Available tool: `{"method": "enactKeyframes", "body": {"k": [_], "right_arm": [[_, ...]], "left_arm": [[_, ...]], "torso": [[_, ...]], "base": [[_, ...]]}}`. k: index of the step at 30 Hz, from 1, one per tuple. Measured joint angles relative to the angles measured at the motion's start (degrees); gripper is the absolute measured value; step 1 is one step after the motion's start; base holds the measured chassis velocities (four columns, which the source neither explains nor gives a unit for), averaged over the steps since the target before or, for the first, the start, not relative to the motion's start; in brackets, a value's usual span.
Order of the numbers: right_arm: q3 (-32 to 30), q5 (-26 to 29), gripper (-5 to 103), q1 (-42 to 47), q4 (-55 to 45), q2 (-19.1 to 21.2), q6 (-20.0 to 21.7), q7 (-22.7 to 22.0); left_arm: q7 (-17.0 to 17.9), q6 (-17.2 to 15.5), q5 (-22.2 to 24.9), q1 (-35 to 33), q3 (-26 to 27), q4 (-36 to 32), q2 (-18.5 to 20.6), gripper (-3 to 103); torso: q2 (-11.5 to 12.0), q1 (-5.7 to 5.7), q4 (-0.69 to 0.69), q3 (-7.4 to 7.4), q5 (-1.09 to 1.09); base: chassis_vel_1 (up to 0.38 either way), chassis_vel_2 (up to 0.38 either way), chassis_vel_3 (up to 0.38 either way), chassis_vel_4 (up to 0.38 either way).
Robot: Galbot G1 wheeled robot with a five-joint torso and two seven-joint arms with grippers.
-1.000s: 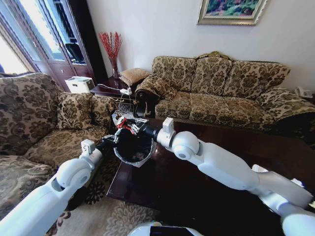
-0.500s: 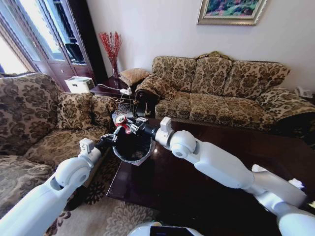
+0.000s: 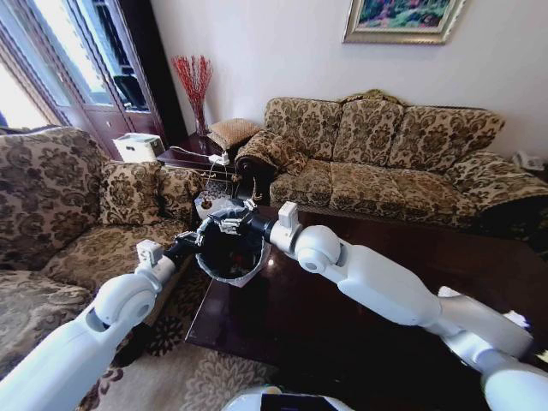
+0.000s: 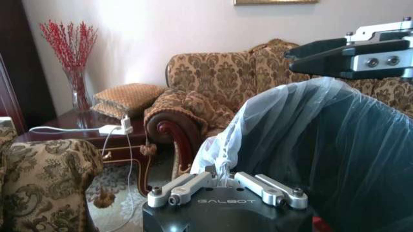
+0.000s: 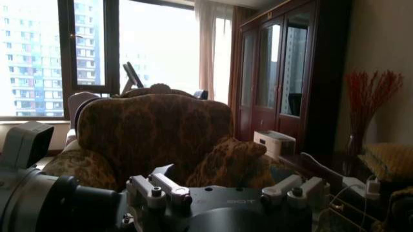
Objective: Move to the front of the table and place the trash on the table into the trash bin.
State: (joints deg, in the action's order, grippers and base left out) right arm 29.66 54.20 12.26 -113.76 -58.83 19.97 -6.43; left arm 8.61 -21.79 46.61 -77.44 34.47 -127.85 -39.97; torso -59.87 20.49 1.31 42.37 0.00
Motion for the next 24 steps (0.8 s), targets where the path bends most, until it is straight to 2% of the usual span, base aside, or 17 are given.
{"method": "enactKeyframes", "body": {"k": [1,2,5,8,12,14,16,17,19,20,22,23,24], "right_arm": [[-0.5,0.1,97,0.2,-0.1,0.1,0.0,-0.4],[-1.3,0.3,99,0.5,-0.4,0.2,0.0,-0.8],[-3.5,0.9,99,1.5,-1.1,1.1,-0.1,-2.0],[-7.5,0.6,100,4.9,-2.0,4.0,-0.6,-3.6],[-10.2,-0.8,100,8.9,-2.4,6.3,-1.5,-4.7],[-13.0,-2.4,100,13.1,-2.7,8.3,-1.7,-6.9],[-15.5,-3.8,100,16.7,-2.9,9.7,-1.6,-10.4],[-15.5,-3.8,100,16.7,-2.9,9.7,-1.6,-10.4],[-20.0,-5.7,100,21.4,-2.9,11.1,-0.7,-12.4],[-20.0,-5.7,100,21.4,-2.9,11.1,-0.7,-12.4],[-29.4,-8.4,100,30.7,-3.6,12.7,0.4,-12.1],[-29.4,-8.4,100,30.7,-3.6,12.7,0.4,-12.1],[-34.3,-10.3,100,36.4,-3.9,13.1,0.5,-11.1]], "left_arm": [[0.1,0.0,-0.1,0.0,0.1,0.0,-0.1,0],[0.4,0.0,-0.2,-0.1,0.2,0.0,-0.4,0],[1.3,-0.1,-0.6,-0.2,0.6,0.6,-1.6,0],[3.4,-0.2,-4.7,-0.2,1.9,2.4,-4.8,0],[4.6,-0.4,-7.3,-0.8,2.8,2.6,-6.8,0],[5.0,-0.1,-10.6,-1.8,3.8,2.5,-8.7,0],[5.9,0.3,-12.0,-2.6,4.8,2.4,-9.6,0],[5.9,0.3,-12.0,-2.6,4.8,2.4,-9.6,0],[6.3,0.4,-12.3,-3.3,5.4,2.1,-10.1,0],[6.3,0.4,-12.3,-3.3,5.4,2.1,-10.1,0],[6.4,0.5,-12.4,-3.9,5.5,1.5,-10.8,0],[6.4,0.5,-12.4,-3.9,5.5,1.5,-10.8,0],[6.4,0.5,-12.4,-4.1,5.5,1.1,-11.1,0]], "torso": [[0.0,0.00,0.00,0.00,0.00],[0.0,0.00,0.00,0.00,0.01],[0.0,0.00,0.01,0.00,0.00],[0.0,0.00,-0.01,0.00,-0.01],[0.0,0.00,0.01,0.00,0.02],[0.0,0.00,-0.02,0.00,0.01],[0.0,0.00,0.00,-0.01,0.03],[0.0,0.00,0.00,-0.01,0.03],[0.0,0.00,0.03,0.00,0.01],[0.0,0.00,0.03,0.00,0.01],[0.0,0.00,0.02,0.00,-0.01],[0.0,0.00,0.02,0.00,-0.01],[0.0,0.00,0.00,0.00,0.01]], "base": [[0.000,0.000,0.000,0.000],[0.000,0.000,0.000,0.000],[0.000,0.000,0.000,0.000],[0.000,0.000,0.000,0.000],[0.000,0.000,0.000,0.000],[0.000,0.000,0.000,0.000],[0.000,0.000,0.000,0.000],[0.000,0.000,0.000,0.000],[0.000,0.000,0.000,0.000],[0.000,0.000,0.000,0.000],[0.000,0.000,0.000,0.000],[0.000,0.000,0.000,0.000],[0.000,0.000,0.000,0.000]]}}
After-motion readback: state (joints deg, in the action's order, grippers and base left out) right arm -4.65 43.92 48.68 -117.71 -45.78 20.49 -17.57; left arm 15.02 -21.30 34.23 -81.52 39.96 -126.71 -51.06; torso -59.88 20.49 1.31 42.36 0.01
